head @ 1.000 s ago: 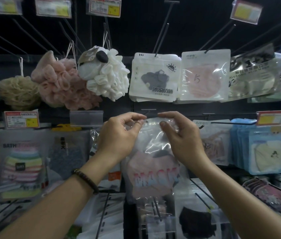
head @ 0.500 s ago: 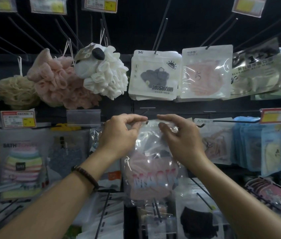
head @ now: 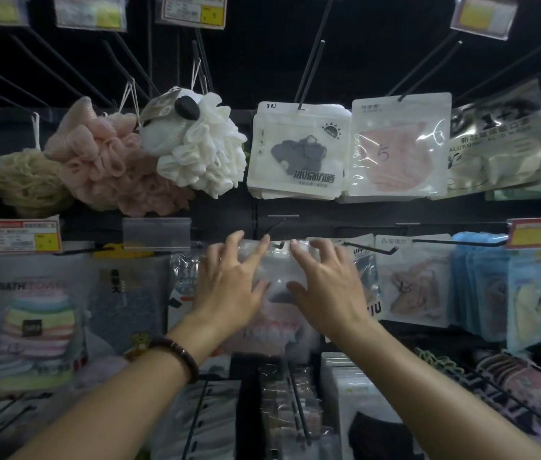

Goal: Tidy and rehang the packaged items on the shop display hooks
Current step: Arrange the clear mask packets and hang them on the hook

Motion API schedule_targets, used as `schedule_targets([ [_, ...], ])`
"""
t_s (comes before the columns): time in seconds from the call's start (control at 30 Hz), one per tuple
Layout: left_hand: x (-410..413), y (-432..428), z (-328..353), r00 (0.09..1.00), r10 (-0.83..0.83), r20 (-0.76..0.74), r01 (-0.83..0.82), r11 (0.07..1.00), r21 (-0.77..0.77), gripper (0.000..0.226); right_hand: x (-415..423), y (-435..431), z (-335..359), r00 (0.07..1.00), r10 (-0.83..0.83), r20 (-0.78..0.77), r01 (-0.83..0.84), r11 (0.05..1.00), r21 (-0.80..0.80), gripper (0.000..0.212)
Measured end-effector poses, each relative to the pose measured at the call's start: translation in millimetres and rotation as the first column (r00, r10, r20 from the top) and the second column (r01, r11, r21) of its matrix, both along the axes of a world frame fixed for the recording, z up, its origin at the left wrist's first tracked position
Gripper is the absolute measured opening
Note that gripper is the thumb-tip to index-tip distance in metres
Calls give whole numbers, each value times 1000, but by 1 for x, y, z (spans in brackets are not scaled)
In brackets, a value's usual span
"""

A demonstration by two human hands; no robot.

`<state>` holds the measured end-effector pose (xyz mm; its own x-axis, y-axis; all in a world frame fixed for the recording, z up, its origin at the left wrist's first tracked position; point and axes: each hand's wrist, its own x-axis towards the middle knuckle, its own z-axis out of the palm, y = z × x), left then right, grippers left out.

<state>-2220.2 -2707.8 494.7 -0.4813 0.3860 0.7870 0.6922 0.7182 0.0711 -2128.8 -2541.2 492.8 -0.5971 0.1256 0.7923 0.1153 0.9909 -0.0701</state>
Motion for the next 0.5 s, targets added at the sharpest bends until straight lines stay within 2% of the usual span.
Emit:
schedule_targets([
  [0.07, -3, 4, -5, 999, 31, 32, -30, 999, -45, 83, -8, -2, -4, 996, 35, 88, -30, 998, -50, 87],
  [0.17, -6, 7, -5, 996, 19, 85, -16, 999, -34, 83, -16, -4, -7, 988, 83, 130, -64, 987, -145, 92],
  [0.3, -5, 3, -9, 993, -13, 118, 17, 999, -36, 86, -18, -4, -12, 978, 100, 185, -69, 983, -168, 99],
  [0.37, -1, -7, -13, 988, -39, 147, 49, 997, -60, 88, -9, -8, -14, 982, 59, 177, -33, 989, -146, 96],
  [0.43, 7, -24, -16, 981, -44, 190, 67, 992, -112, 86, 4, -21, -16, 989, -12, 150, 27, 995, -94, 84],
  [0.5, 12, -48, -19, 978, -68, 196, 96, 986, -138, 72, 16, -38, -23, 996, -23, 81, 27, 998, -48, 71],
])
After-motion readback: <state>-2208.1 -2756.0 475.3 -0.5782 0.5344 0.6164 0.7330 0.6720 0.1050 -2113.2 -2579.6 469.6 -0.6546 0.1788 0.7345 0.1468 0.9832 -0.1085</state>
